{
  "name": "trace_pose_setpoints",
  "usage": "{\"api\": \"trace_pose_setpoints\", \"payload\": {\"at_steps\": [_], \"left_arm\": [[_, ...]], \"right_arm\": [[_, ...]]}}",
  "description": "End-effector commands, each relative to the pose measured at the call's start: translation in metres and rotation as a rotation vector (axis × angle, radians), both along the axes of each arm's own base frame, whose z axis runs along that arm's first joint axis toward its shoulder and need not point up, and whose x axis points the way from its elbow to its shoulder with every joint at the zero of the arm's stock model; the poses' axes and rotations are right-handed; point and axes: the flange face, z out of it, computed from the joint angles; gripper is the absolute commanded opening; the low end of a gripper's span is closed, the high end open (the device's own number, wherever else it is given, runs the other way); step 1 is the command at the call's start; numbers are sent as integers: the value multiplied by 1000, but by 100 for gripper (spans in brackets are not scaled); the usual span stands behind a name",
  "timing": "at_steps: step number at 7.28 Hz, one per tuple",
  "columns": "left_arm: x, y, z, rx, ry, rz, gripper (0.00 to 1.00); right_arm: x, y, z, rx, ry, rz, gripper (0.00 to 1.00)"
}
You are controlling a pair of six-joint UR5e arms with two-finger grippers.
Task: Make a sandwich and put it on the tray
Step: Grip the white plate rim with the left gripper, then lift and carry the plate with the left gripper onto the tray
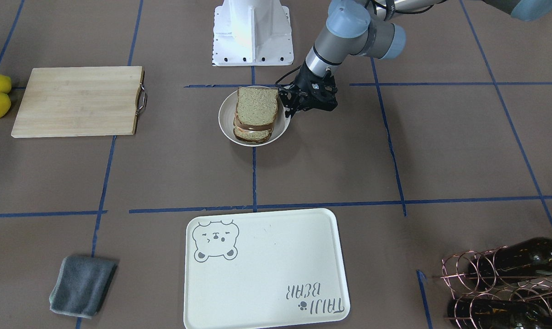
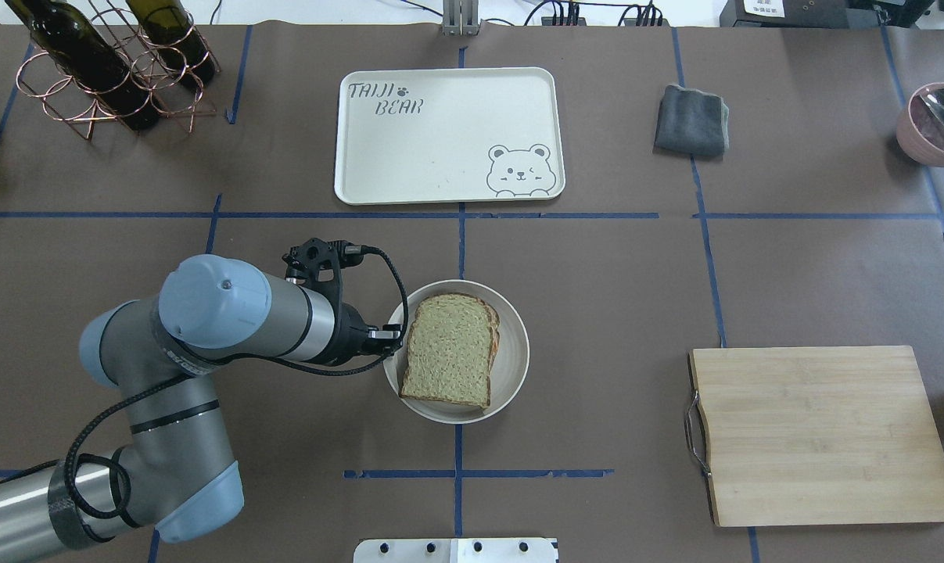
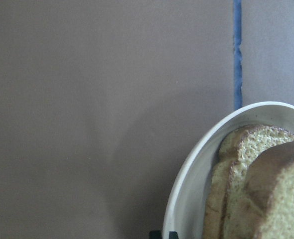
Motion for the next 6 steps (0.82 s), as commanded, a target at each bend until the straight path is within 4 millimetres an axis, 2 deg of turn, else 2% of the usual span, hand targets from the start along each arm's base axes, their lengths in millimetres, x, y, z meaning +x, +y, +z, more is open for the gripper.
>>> {"api": "trace_pose_setpoints", "payload": {"at_steps": [1, 2, 3, 5, 6], "left_arm": [[-35, -36, -6, 11, 72, -17, 0], [-54, -58, -10, 24, 93, -63, 0], [-57, -76, -13, 22, 93, -67, 0], [-56, -114, -12, 27, 72, -67, 0], [-50, -134, -21, 21, 70, -73, 0]], "right_arm": [[0, 0, 0, 0, -1, 1, 100], [0, -1, -1, 3, -1, 0, 100], [0, -1, -2, 3, -1, 1, 100], [0, 0, 0, 0, -1, 1, 100], [0, 0, 0, 0, -1, 1, 100]]}}
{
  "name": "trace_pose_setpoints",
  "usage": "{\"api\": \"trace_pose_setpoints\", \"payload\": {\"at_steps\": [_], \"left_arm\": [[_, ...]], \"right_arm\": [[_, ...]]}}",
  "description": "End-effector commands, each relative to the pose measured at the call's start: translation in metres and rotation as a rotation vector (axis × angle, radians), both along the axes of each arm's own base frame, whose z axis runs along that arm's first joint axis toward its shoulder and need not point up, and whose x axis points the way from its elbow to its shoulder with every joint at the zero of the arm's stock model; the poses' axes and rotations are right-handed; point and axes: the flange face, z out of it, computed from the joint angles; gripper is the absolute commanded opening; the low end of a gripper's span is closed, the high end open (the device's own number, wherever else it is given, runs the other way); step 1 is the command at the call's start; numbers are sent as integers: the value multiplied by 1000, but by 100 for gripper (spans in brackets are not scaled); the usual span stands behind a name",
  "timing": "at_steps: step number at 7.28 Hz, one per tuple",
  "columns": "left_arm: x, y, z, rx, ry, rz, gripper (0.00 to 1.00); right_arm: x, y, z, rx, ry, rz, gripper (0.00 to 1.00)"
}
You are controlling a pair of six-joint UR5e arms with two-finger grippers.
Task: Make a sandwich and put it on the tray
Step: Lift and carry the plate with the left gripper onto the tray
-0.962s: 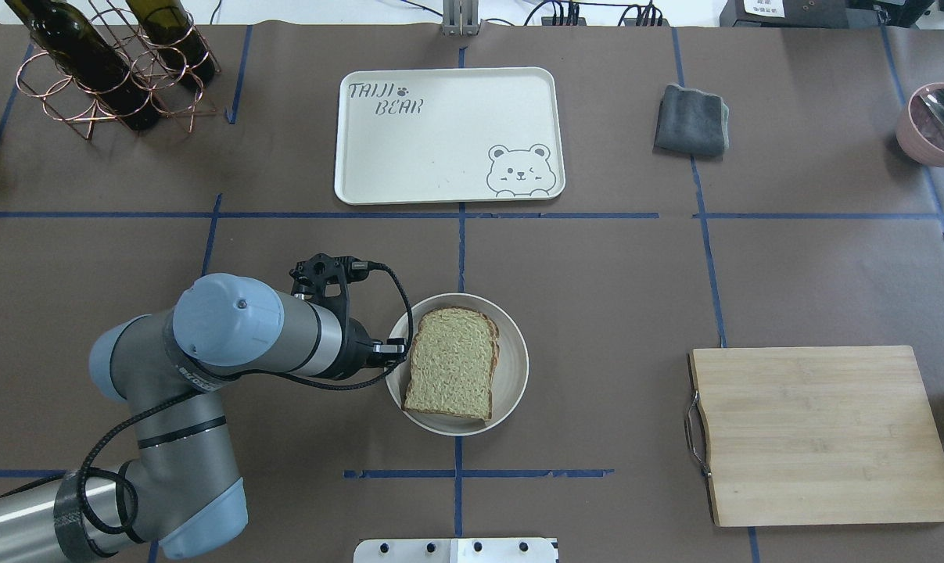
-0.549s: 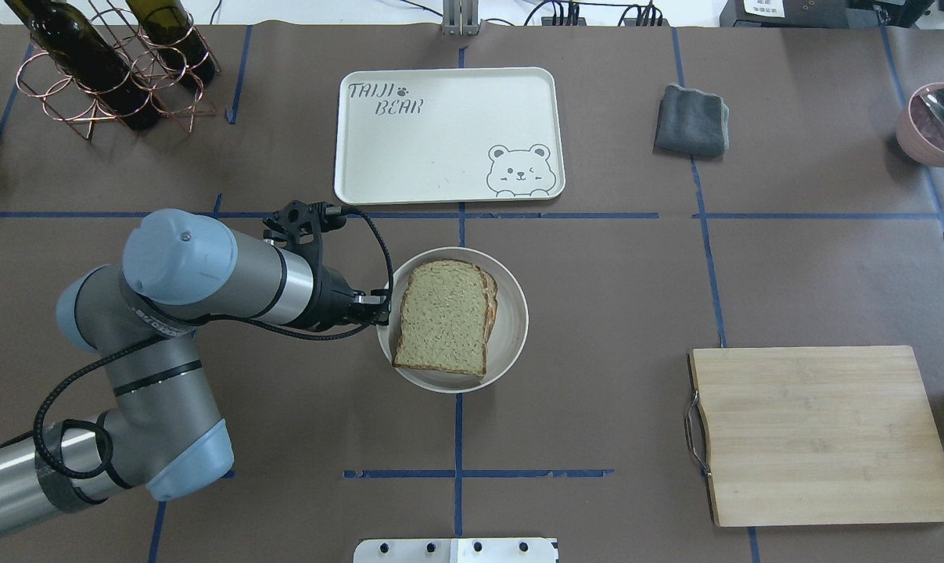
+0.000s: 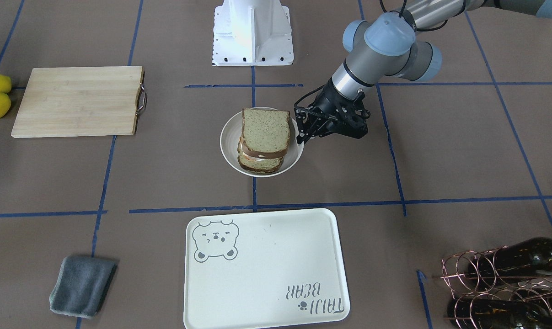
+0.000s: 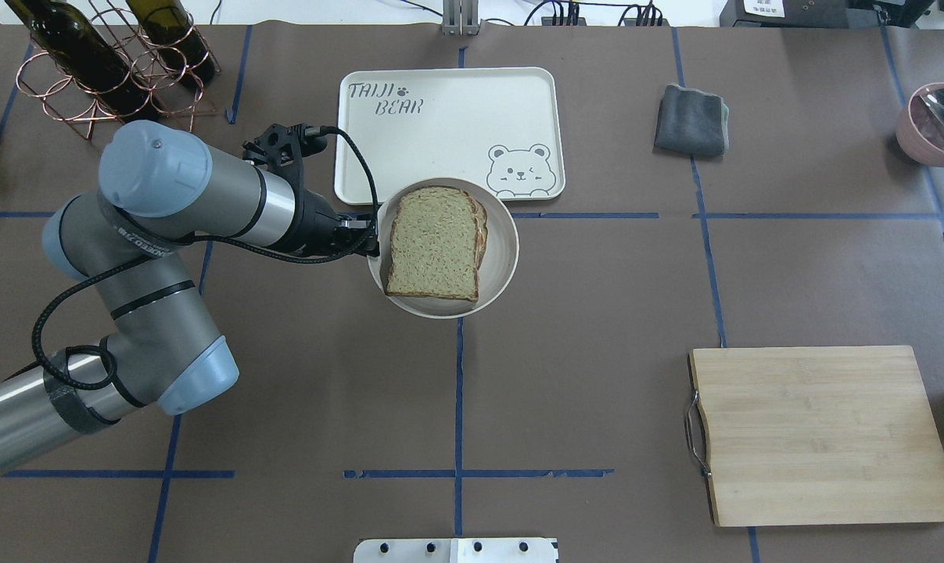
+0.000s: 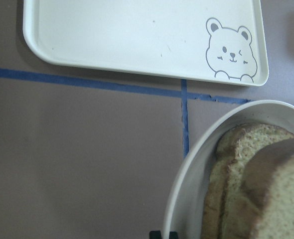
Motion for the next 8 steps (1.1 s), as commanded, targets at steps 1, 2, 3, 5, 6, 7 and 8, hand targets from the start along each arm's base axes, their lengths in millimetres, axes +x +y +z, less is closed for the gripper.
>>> {"api": "trace_pose_setpoints", "payload": {"at_steps": [1, 2, 3, 5, 6, 7, 8], "left_arm": [[14, -48, -12, -12, -19, -15, 0], [13, -71, -15, -24, -24, 11, 0], [14, -90, -20, -29, -32, 3, 0], [29, -127, -31, -48, -59, -14, 0], [36, -143, -34, -58, -73, -18, 0], [41, -159, -39, -74, -77, -11, 0], [43, -179, -36, -92, -81, -9, 0]], "right_arm": [[0, 0, 2, -4, 2, 0, 100], [1, 0, 1, -2, 3, 1, 100], [4, 1, 2, -1, 8, 5, 100], [4, 1, 2, -2, 9, 9, 100], [4, 1, 2, -2, 9, 9, 100], [4, 0, 2, -2, 9, 9, 100], [5, 0, 1, -1, 8, 12, 100]]}}
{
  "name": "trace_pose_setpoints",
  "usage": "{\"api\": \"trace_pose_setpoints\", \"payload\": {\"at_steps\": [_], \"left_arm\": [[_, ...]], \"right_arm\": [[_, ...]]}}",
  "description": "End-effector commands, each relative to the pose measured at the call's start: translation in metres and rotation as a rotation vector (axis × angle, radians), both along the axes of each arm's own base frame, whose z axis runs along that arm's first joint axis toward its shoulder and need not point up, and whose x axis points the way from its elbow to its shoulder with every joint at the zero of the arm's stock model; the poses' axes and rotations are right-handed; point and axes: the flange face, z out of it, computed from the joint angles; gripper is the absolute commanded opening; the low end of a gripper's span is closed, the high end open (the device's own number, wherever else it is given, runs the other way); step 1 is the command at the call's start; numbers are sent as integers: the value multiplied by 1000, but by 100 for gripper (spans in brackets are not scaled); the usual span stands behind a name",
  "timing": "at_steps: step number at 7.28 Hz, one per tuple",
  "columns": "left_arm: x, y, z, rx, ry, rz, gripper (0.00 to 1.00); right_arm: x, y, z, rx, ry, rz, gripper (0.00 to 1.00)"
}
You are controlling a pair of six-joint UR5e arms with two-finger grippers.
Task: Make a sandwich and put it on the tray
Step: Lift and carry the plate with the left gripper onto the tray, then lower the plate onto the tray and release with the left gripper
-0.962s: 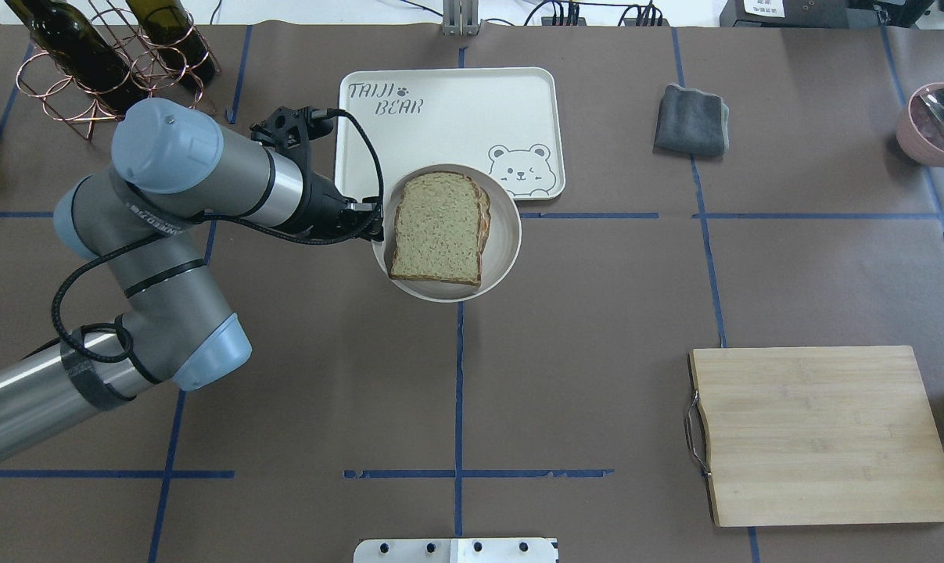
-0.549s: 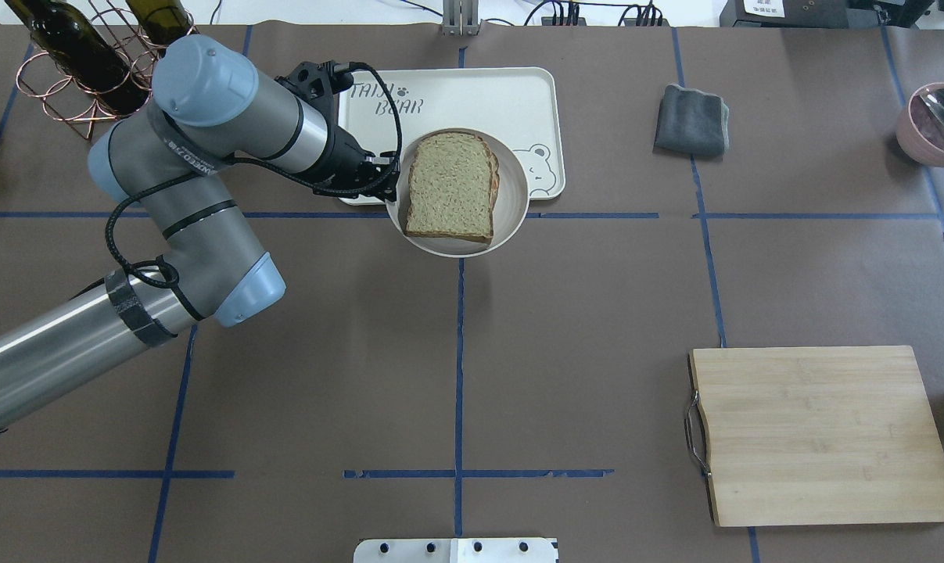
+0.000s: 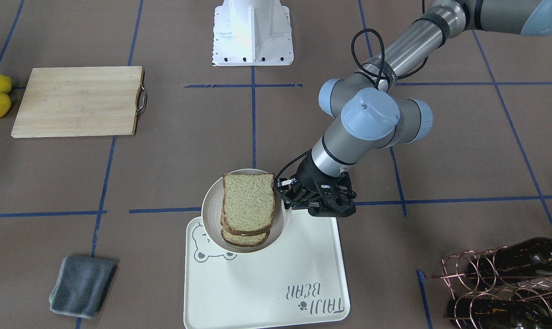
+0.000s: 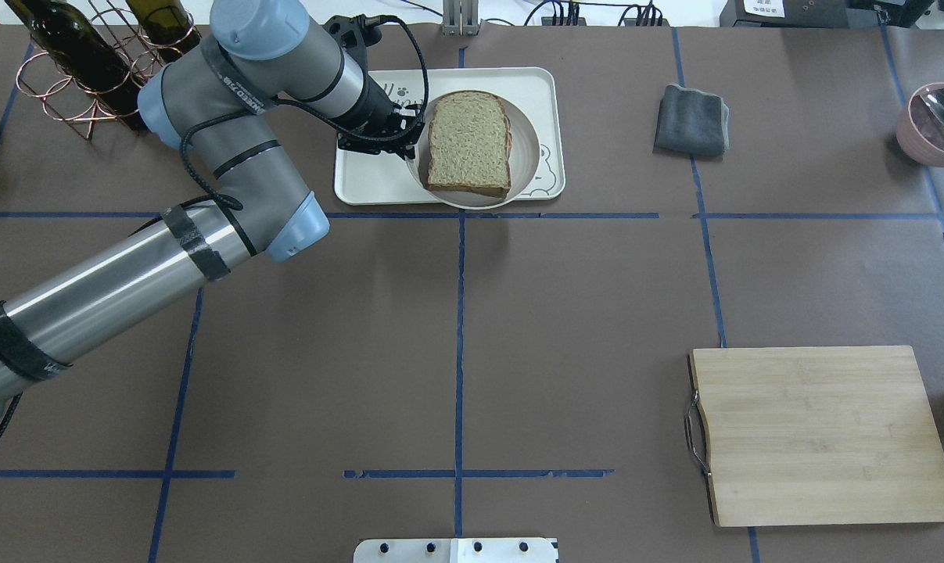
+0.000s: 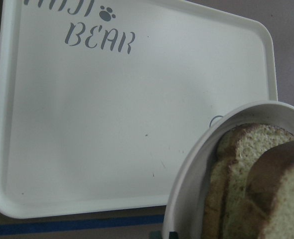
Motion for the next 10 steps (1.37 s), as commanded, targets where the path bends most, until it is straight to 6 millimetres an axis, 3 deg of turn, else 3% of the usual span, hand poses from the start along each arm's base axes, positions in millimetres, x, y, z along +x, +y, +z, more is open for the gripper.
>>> {"api": "trace_pose_setpoints", "payload": {"at_steps": [1, 2, 5, 9, 10], "left_arm": [[12, -44, 13, -29, -12, -6, 0], [12, -61, 31, -37, -15, -12, 0], [19, -77, 76, -40, -22, -17, 0], [24, -80, 83, -35, -20, -18, 0], [24, -81, 81, -32, -19, -19, 22]], "right_arm": [[0, 0, 0, -1, -1, 2, 100], [0, 0, 0, -1, -1, 2, 100], [2, 0, -1, 0, -3, 7, 100], [3, 1, -2, 2, -4, 8, 100], [3, 0, -3, 5, -4, 10, 100]]}}
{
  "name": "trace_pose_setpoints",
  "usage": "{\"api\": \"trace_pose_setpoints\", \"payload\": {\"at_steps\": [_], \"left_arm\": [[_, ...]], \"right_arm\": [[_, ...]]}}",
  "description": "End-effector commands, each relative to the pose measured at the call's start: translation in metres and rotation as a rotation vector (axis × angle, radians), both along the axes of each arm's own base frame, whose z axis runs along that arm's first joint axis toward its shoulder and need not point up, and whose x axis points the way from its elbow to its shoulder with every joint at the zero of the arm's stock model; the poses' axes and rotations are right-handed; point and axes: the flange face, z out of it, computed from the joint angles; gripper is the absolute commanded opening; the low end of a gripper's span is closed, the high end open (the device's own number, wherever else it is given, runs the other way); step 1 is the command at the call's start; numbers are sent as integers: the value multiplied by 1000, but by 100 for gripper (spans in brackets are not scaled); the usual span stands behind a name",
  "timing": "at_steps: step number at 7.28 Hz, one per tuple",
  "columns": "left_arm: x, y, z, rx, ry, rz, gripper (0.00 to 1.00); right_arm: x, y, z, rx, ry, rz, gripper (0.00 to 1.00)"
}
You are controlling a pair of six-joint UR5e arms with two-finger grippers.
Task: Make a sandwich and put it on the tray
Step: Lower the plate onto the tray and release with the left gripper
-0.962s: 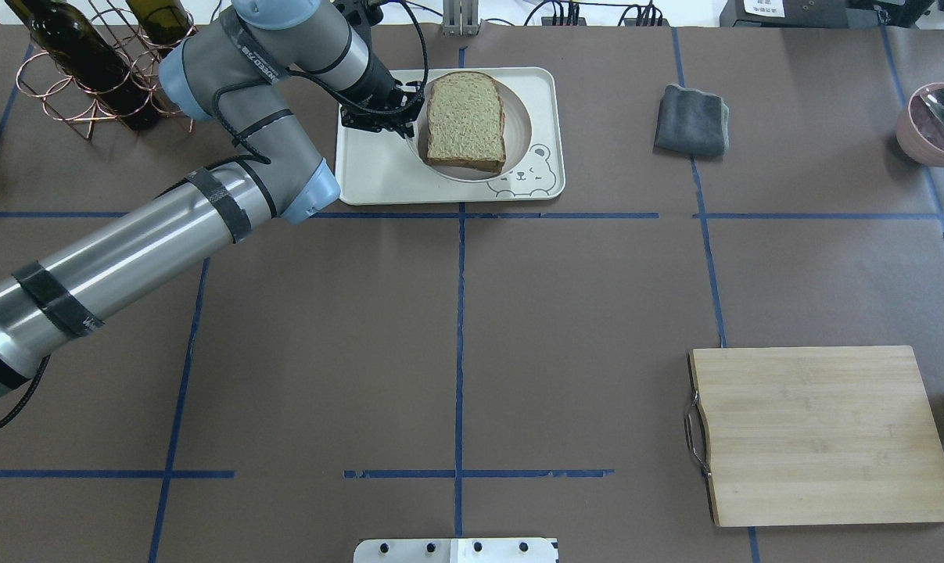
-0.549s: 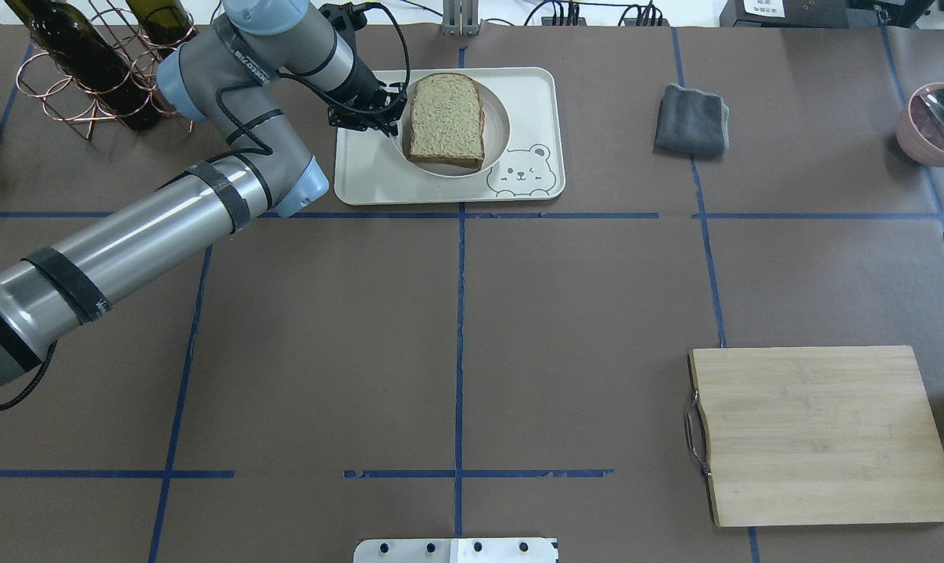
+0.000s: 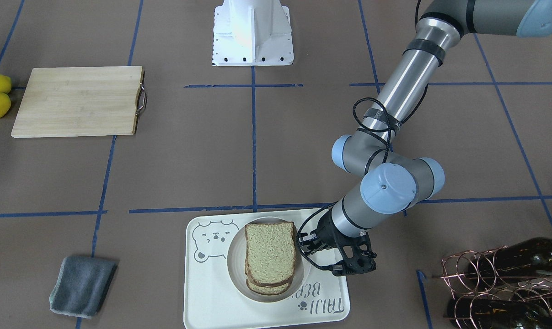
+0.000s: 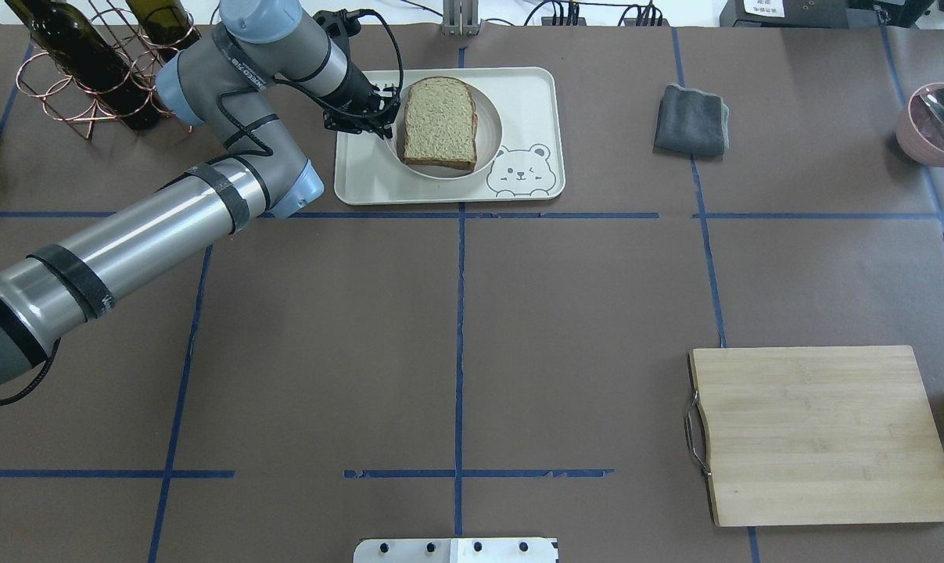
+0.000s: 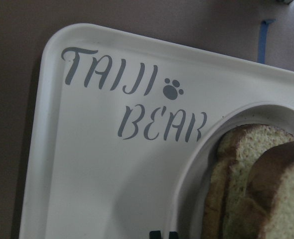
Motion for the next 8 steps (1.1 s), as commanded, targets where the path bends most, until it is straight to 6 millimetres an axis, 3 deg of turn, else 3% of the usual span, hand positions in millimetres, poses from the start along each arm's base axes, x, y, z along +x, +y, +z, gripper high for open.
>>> {"api": "trace_pose_setpoints", "payload": {"at_steps": [1, 4, 6, 7, 8], "left_arm": [[1, -2, -5, 11, 0, -11, 98], [1, -3, -16, 44, 4, -6, 100], [-26, -16, -38, 139, -28, 12, 100], [-50, -12, -61, 182, -65, 34, 100], [-72, 7, -61, 219, -77, 50, 100]], "right_arm": [[3, 0, -2, 3, -1, 9, 100], [4, 0, -2, 3, -1, 11, 100], [4, 0, -2, -5, 1, 19, 100], [4, 1, -2, -18, 4, 33, 100], [4, 0, -2, -23, 4, 39, 100]]}}
